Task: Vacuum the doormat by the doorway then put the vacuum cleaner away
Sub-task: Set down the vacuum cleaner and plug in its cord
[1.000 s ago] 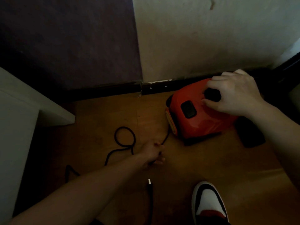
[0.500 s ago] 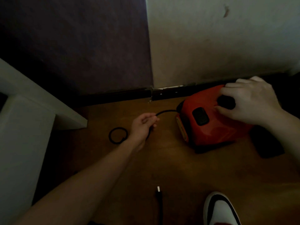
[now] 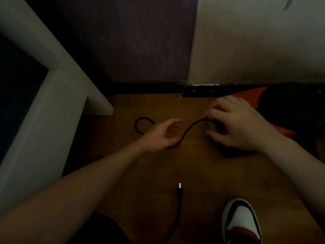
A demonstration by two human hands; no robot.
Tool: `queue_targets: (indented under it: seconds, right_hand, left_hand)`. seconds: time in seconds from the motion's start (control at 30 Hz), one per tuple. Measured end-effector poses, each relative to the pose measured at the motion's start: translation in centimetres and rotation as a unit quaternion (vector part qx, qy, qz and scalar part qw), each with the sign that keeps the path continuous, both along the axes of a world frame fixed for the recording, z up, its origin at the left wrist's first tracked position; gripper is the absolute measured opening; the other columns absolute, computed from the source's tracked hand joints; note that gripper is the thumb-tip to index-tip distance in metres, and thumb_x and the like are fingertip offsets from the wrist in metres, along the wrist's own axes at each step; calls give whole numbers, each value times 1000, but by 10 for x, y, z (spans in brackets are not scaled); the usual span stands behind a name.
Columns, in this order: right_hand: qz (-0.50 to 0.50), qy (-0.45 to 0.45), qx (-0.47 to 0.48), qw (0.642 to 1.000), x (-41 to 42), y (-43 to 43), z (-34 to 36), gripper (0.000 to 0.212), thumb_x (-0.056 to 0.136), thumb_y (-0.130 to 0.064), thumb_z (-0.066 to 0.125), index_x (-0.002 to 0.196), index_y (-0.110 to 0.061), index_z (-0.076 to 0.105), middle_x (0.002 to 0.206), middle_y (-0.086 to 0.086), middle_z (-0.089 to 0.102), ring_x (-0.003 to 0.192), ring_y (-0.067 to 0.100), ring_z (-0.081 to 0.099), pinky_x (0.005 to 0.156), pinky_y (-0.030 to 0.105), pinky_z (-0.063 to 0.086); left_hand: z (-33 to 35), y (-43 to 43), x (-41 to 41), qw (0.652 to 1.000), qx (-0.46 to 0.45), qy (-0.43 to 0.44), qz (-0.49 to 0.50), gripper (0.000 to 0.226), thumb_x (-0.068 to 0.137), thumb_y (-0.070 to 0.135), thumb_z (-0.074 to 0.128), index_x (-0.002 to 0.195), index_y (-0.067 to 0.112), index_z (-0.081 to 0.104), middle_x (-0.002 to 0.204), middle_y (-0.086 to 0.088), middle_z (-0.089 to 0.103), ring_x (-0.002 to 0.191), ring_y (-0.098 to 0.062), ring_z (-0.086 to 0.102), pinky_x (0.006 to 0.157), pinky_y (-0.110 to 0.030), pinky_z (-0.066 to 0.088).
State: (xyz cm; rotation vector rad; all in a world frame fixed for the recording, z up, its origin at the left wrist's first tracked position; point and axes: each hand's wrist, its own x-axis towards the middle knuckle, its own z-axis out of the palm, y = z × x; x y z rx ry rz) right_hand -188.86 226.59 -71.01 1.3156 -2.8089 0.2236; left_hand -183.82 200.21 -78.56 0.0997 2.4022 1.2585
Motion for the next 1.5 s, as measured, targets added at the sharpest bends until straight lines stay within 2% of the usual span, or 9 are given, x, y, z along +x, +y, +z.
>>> queue_targets:
  seconds: [0.23,0.37,0.43,0.57,0.7,0.9,1.03,1.27,1.5]
  right_hand:
    - [32,-60,9,998,21,-11,-40,47,80,-42,74,122,-20,67,113,5,62,101,25,58,83,35,41]
    - [57,-86,-6,995,41,-19,-59,40,81,-40,71,118,-23,66,114,2,62,103,22,57,83,36,41]
    - [63,-91,-14,994,53,-22,-68,38,81,-39,72,114,-22,67,112,2,63,99,23,60,81,41,48]
    - [69,-119,-10,990,69,-22,-83,37,85,-46,62,112,-23,68,105,-1,62,92,20,59,75,40,50]
    - [68,-133,-8,989,78,-14,-92,35,86,-46,62,113,-24,67,105,-2,63,90,19,59,72,38,48]
    - [61,-149,-16,987,83,-10,-91,33,86,-42,69,112,-22,69,102,-3,66,88,19,62,72,38,48]
    - [58,-134,-29,989,80,-5,-89,28,83,-37,74,107,-22,71,93,-6,66,85,18,64,74,41,50]
    - [-14,-160,-108,981,64,-13,-71,40,90,-52,49,109,-22,69,93,-9,66,88,14,65,74,36,45]
    - [-65,-359,-288,885,44,-36,14,26,95,-41,62,116,-26,66,102,-16,70,96,3,68,77,15,51]
  left_hand:
    - [-8,-4,47,989,-102,110,14,27,90,30,71,114,20,64,109,7,59,97,-7,59,86,-31,54]
    - [-13,17,72,990,-112,71,42,18,88,29,72,99,26,59,94,13,52,81,-1,52,68,-15,41]
    - [-28,32,90,986,-116,22,119,20,87,31,73,102,24,60,97,12,55,84,-3,54,70,-17,44]
    - [-58,67,131,951,-106,-85,278,39,79,45,76,109,23,62,105,5,65,97,-15,63,84,-39,56]
    - [-70,92,152,941,-138,-106,290,50,75,46,78,115,20,63,112,-1,64,105,-21,61,84,-36,52]
    - [-81,100,153,922,-138,-122,342,37,79,29,75,115,21,69,106,-5,73,100,-26,69,80,-36,55]
    - [-77,98,141,923,-102,-115,352,26,80,21,77,105,16,74,101,-3,76,95,-21,70,76,-26,51]
    - [-4,94,93,920,72,-47,383,15,83,16,79,89,21,67,79,16,64,71,6,60,69,-19,53]
    - [102,63,57,882,250,19,398,22,82,21,81,102,21,72,97,9,73,90,0,68,71,-13,54]
